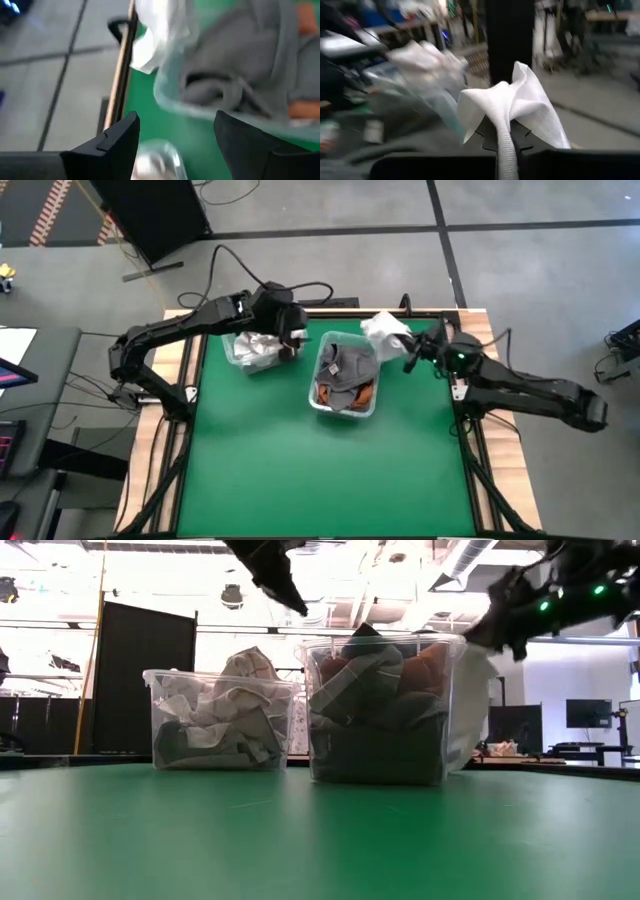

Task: Sort towels by color in basket
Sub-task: Put the white towel into the left transparent bin

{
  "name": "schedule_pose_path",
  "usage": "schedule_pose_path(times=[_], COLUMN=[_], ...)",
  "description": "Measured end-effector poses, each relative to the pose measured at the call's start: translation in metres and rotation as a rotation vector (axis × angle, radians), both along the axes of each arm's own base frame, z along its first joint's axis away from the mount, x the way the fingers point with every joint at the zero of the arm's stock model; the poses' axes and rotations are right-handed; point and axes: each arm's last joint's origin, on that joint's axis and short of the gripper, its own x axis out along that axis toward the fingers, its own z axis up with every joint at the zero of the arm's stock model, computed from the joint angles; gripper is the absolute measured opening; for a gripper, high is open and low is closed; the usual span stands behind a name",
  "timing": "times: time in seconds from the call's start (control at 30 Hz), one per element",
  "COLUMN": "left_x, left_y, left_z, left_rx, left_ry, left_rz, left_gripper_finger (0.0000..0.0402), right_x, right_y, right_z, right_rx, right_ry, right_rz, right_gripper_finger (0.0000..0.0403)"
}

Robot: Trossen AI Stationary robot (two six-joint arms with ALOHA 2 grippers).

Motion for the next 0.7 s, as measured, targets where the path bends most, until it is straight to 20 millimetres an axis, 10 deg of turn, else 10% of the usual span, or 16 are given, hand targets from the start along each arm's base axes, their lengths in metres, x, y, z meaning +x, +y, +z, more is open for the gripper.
schedule_pose_path(times=[0.4, 0.7], left_x=[0.019, 0.056], left_y=[-0.002, 0.009], left_z=[0.027, 0.005], left_rx=[-0.027, -0.080], left_ry=[-0.363, -0.450], left_rz=[-0.231, -0.248], left_gripper_finger=[0.0243, 0.0243], right_x=[-0.011, -0.004], right_y=[0.041, 0.064], right_z=[0.037, 0.077], right_rx=[-0.270, -0.378], right_ry=[-0.226, -0.292], right_rz=[0.222, 0.380], right_gripper_finger=[0.0023, 0.0023])
